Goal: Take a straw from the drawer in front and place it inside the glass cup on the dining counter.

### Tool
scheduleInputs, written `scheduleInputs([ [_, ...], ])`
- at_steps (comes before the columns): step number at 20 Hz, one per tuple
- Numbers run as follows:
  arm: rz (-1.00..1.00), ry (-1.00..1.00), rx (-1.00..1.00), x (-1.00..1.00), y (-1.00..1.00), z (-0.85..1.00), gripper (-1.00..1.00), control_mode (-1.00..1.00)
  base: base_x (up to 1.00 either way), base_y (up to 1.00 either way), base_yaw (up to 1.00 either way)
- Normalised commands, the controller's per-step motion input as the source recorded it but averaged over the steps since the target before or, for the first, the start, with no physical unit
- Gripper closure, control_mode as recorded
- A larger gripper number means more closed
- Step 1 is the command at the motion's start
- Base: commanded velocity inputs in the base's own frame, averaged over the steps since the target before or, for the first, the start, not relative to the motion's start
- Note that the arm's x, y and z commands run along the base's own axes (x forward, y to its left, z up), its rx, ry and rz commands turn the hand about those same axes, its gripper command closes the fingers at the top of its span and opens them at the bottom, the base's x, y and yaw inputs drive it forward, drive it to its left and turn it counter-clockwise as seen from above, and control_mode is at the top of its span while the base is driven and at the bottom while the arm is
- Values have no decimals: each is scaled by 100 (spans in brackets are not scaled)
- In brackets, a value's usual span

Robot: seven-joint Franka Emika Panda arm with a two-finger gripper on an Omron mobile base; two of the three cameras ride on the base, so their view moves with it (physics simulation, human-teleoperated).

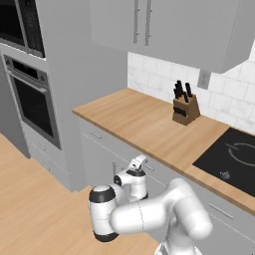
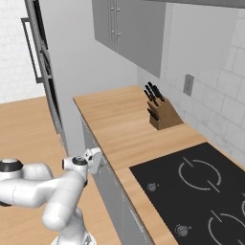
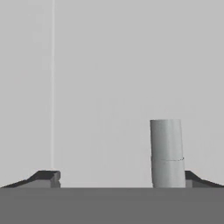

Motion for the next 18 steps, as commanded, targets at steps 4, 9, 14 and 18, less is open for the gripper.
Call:
scheduleInputs([
  [4, 0, 1, 0, 0, 23, -22, 100, -100, 0, 0, 0],
  [9, 0, 0, 0, -18, 28, -9, 100, -100, 0, 0, 0],
  [14, 0, 0, 0, -49, 77, 0, 100, -100, 0, 0, 0],
  [18, 1, 1, 0, -64, 100, 0, 100, -100, 0, 0, 0],
])
